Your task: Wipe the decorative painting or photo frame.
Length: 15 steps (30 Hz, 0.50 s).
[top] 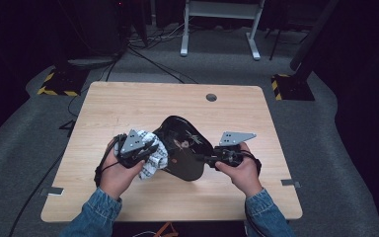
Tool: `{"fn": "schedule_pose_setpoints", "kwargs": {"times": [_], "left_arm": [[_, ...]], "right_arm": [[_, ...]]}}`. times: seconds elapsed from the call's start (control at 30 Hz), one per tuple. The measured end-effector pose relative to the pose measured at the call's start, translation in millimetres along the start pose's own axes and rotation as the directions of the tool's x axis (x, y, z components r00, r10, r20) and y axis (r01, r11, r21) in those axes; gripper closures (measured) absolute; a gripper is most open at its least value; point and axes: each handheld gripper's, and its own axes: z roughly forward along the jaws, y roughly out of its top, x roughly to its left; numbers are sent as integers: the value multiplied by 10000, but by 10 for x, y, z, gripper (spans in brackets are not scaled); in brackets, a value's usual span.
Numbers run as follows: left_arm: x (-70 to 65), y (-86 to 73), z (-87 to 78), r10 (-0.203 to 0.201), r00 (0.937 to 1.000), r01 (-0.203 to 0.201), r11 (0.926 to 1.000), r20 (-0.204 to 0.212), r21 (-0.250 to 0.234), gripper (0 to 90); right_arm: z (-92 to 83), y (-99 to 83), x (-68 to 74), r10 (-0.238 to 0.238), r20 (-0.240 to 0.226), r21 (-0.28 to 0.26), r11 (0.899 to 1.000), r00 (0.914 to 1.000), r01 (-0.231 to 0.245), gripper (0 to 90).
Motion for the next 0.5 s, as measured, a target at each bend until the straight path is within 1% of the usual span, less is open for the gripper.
{"fn": "schedule_pose_setpoints", "kwargs": {"times": [0.17, 0.23, 0.27, 0.33, 0.5], "left_arm": [[-44, 91, -16, 120, 9998, -113, 9990, 163, -425, 817], [-59, 146, -30, 213, 9996, -204, 9983, 164, -537, 817], [-59, 146, -30, 213, 9996, -204, 9983, 164, -537, 817], [-90, 223, -53, 287, 9993, -269, 9965, 222, -789, 817], [-146, 361, -86, 582, 9982, -564, 9938, 167, -960, 817]], "right_arm": [[-15, -15, 24, 61, 100, -3, 10000, 9999, -61, 805], [-12, -12, 37, 52, 149, 9, 10000, 9999, -53, 805], [-11, -11, 44, 57, 174, 27, 10000, 9998, -57, 805], [-10, -9, 52, 67, 181, 44, 10000, 9998, -67, 805], [0, 4, 68, 1, 240, 103, 9999, 9997, -4, 805]]}}
